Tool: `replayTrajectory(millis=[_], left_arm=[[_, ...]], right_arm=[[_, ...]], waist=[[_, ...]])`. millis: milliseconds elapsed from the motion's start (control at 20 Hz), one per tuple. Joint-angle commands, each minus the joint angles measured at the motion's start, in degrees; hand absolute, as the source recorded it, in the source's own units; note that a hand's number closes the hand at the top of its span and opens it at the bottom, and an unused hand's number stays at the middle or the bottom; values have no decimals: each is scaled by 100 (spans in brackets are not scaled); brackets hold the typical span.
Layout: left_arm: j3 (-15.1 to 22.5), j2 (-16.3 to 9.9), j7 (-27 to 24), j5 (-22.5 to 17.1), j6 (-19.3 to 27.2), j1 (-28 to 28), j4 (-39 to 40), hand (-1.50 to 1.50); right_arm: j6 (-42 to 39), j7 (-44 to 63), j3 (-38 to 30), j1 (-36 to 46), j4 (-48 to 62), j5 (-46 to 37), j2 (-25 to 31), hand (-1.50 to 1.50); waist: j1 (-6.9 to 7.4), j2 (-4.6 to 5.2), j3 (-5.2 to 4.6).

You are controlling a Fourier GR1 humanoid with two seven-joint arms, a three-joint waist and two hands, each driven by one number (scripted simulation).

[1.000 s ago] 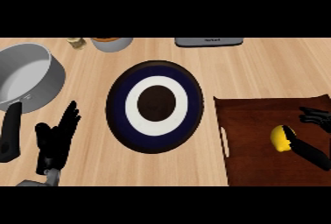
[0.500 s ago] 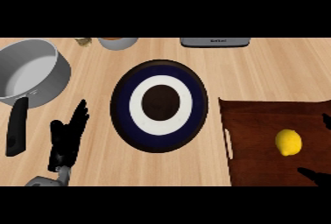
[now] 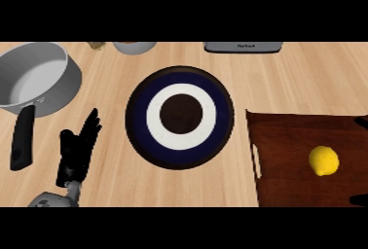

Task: Pick the lemon from the tray and place it in the plate

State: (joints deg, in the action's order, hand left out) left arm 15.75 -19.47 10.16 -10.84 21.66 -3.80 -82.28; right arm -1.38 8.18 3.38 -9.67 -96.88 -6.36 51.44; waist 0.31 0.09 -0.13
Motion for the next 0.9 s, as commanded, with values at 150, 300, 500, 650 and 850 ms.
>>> replayTrajectory(millis=[150,300,500,650,850], left_arm=[[-42,257,-16,130,11,-110,200,0],[-118,306,37,276,-27,-58,104,0],[-317,435,-229,385,-249,29,265,0],[-507,237,301,347,-502,36,-199,0],[-805,518,-145,532,-592,-304,631,0]], right_arm=[[-1245,1017,528,951,542,-8,-5,-150],[-1336,1111,593,963,587,-383,-387,-150],[-1775,1099,295,1284,952,-615,-640,-150],[-2042,990,105,1373,1100,-734,-813,-150],[-2269,938,-42,1371,1071,-1063,-1062,-150]], waist=[[54,12,11],[-7,-6,12],[-14,-7,12],[-13,-10,13],[-37,-8,12]])
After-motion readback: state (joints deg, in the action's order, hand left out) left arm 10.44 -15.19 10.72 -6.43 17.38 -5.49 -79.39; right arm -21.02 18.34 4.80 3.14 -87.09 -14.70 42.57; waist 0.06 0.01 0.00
